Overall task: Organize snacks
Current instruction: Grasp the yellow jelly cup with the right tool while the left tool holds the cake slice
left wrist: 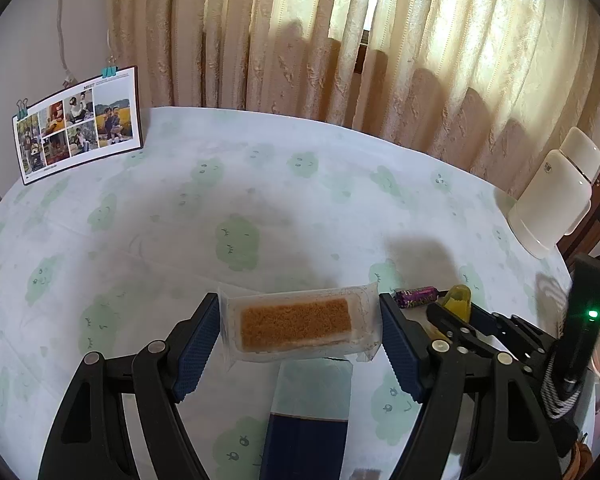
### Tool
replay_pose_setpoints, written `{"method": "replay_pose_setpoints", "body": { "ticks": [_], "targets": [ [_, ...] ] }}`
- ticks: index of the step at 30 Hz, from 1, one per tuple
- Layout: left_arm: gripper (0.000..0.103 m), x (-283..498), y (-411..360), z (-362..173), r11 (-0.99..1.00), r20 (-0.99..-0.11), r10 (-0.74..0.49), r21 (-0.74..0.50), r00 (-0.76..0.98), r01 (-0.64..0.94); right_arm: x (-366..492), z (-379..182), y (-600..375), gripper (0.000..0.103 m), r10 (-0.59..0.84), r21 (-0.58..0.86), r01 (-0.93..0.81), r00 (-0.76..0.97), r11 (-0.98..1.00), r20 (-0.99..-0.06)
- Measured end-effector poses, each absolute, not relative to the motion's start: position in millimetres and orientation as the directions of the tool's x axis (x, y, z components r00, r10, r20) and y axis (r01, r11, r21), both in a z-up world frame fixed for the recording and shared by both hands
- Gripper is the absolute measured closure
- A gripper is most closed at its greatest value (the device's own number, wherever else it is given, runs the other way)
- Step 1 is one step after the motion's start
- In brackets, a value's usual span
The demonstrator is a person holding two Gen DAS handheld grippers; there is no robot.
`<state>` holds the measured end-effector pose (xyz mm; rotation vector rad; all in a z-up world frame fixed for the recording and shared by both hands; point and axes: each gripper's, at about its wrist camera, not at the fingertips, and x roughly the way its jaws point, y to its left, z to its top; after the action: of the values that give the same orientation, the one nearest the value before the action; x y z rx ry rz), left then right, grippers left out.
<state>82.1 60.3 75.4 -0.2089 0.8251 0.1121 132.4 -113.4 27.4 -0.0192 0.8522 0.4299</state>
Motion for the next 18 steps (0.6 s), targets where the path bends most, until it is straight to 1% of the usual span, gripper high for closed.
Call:
{"method": "replay_pose_setpoints", "body": {
  "ticks": [12, 18],
  "targets": [
    [0.03, 81.2, 52.7, 73.1, 0.978, -0.738, 0.008, -0.134, 0.674, -0.158, 106.3, 65.5, -161.4, 0.068, 0.4, 0.258, -0.307, 0.658, 0.916, -0.638],
    [0.03, 79.7, 47.1, 72.6, 0.981, -0.734, -0.008, -0.136, 0.679, -0.136, 92.2, 84.8, -192.5, 0.068, 0.369, 0.275, -0.252, 0.724, 0.928, -0.583]
  ]
}}
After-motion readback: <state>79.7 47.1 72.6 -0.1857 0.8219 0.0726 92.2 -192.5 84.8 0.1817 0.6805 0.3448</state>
